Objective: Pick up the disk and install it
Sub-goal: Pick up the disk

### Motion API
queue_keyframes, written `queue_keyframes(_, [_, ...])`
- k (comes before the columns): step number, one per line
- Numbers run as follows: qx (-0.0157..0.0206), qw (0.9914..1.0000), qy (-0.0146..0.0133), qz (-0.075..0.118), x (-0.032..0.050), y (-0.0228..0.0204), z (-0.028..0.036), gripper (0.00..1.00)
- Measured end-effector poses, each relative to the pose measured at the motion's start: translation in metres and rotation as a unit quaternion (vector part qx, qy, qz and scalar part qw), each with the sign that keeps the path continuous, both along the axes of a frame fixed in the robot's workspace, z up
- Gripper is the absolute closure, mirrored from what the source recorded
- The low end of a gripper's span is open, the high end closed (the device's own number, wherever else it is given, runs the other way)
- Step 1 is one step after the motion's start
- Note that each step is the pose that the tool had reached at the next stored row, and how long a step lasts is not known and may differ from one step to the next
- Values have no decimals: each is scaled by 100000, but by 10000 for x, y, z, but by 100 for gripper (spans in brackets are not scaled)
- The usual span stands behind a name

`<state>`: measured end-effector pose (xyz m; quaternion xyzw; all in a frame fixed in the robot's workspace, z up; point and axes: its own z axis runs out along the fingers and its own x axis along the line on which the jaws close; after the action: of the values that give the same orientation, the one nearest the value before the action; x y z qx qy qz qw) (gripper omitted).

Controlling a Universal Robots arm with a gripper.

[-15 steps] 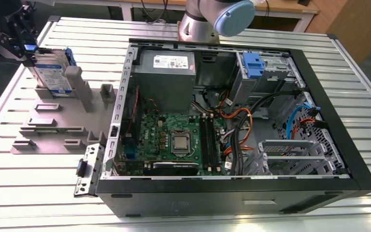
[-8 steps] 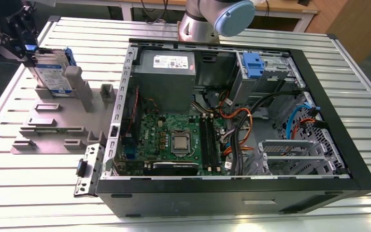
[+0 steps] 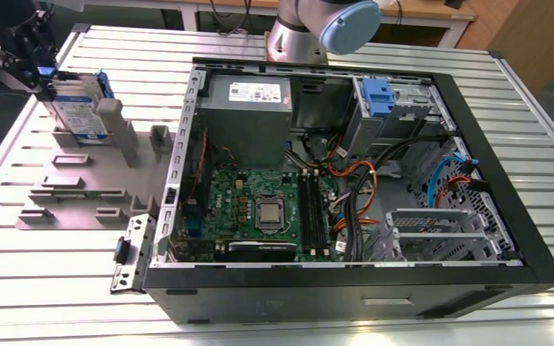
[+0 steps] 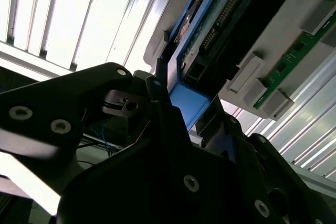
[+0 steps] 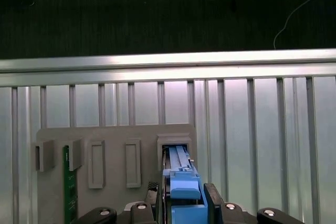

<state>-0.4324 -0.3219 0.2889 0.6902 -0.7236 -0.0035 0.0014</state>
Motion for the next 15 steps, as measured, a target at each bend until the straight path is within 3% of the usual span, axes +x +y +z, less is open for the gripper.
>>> queue_keyframes(8, [-17, 100000, 1, 1, 0, 0, -2, 55])
queue_keyframes(9, [-26, 100000, 0, 1, 0, 0, -2, 62])
queue_keyframes(15, [-68, 100000, -3, 1, 0, 0, -3, 63])
